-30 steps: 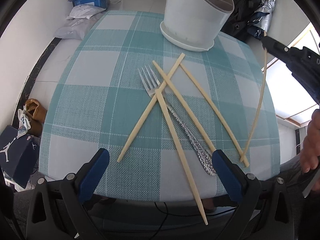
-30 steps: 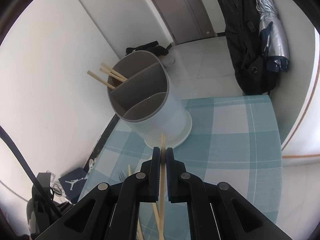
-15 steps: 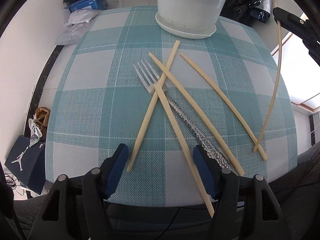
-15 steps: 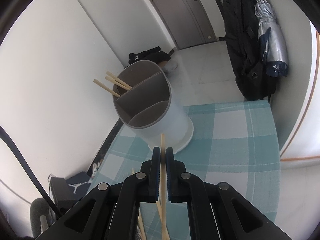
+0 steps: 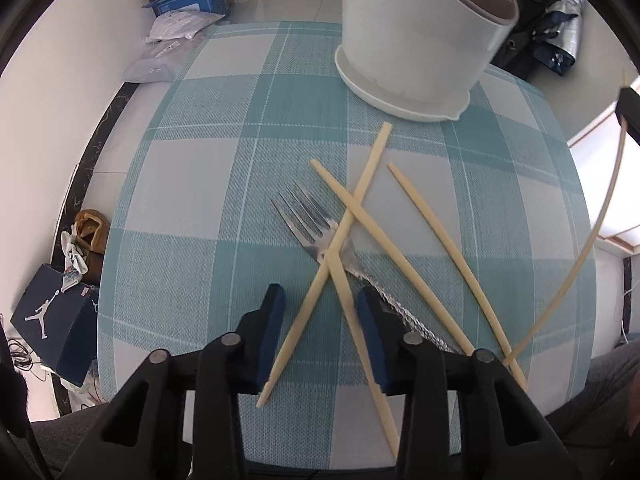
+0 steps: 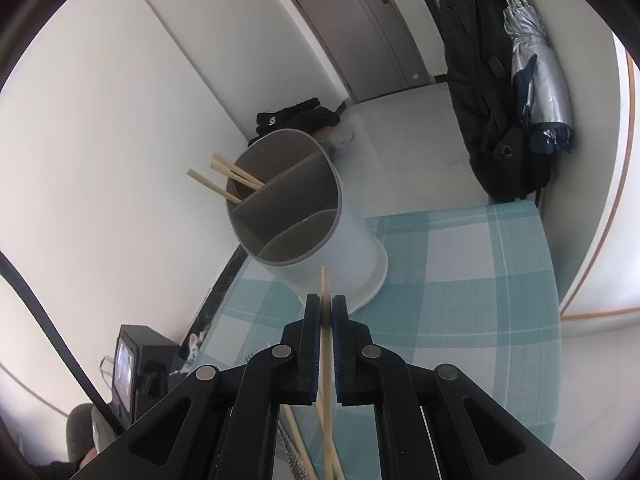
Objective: Organize utensils
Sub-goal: 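Grasp a chopstick with the left gripper while the right gripper holds its chopstick, then lift both held chopsticks up over the caddy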
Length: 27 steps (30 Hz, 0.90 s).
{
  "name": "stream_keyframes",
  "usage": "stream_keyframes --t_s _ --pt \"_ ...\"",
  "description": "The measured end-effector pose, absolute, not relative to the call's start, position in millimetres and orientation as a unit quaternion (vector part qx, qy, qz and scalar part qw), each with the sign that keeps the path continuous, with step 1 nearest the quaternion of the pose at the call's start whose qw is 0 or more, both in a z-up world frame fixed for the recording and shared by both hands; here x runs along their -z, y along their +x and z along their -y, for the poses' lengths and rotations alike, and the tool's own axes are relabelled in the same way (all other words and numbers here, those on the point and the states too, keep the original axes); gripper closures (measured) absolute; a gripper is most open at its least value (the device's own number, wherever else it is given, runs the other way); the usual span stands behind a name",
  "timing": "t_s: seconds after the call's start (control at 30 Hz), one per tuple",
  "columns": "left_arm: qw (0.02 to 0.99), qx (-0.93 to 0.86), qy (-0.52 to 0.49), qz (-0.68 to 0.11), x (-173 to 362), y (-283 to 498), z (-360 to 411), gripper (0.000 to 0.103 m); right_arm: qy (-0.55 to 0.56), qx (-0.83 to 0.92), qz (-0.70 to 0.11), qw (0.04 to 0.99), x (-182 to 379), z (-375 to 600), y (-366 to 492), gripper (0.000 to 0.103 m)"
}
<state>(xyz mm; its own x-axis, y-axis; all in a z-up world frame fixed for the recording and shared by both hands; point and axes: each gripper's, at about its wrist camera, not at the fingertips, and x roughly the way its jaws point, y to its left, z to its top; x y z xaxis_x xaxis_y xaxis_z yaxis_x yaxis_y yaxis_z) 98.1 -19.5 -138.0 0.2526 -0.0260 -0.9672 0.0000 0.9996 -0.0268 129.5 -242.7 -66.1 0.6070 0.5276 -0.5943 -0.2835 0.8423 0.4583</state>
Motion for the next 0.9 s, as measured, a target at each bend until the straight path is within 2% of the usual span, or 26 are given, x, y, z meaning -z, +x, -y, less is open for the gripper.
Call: stream_keyframes --t_s 0.2,0.43,0.6,0.9 --pt "0.788 0.001 -0.012 -0.616 139 109 25 0.095 0.162 -0.229 -0.377 0.882 64 242 131 0.098" --pt "0.795 -0.012 -0.031 -0.606 133 111 22 0.1 0.161 -0.228 -0.377 0.883 64 242 130 0.098" --pt "0.806 -0.008 -0.069 -0.588 122 112 10 0.1 0.158 -0.227 -0.377 0.884 65 241 129 0.098" --pt "0.862 0.017 -0.112 -0.495 75 101 0 0.1 0.147 -0.229 -0.36 0.893 60 239 120 0.098"
